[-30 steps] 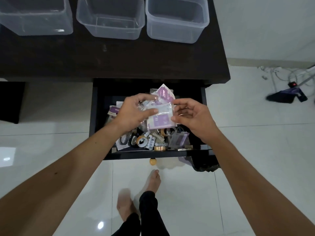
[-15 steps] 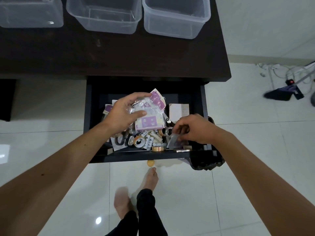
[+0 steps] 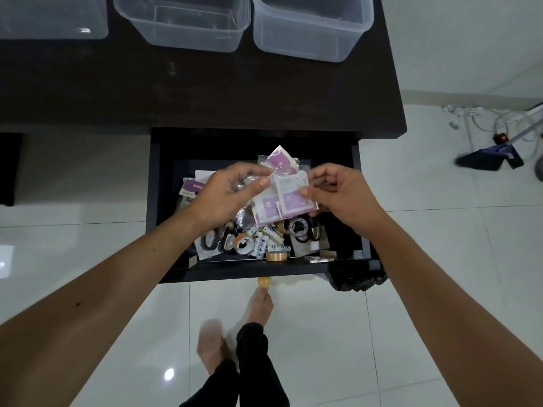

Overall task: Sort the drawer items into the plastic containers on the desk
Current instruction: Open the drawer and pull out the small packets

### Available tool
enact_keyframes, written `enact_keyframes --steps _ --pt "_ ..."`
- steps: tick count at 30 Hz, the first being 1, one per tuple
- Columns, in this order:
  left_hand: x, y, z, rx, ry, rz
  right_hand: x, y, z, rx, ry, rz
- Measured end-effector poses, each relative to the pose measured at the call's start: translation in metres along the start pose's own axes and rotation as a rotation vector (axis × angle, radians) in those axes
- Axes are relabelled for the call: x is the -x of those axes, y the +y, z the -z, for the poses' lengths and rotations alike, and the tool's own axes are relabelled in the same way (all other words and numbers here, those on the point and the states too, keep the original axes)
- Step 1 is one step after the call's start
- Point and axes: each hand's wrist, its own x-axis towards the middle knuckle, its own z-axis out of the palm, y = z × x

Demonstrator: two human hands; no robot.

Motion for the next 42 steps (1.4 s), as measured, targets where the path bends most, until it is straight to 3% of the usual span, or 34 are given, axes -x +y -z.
enact_keyframes --steps 10,21,29,42 --pt "-0.009 0.001 0.001 -0.018 0.085 -0.051 0.014 0.003 0.012 0.145 0.056 0.007" --pt "-0.009 -0.002 0.019 0.018 0.221 -0.027 0.023 0.008 0.026 0.208 -0.148 -0.038" --pt "0.013 0.01 0.07 -0.145 0.222 -0.063 0.002 0.003 -0.013 0.183 -0.216 -0.032" --pt "0.1 -0.002 0.135 -0.063 0.311 -0.009 -0.018 -0.008 -0.089 0.233 -0.265 -0.005"
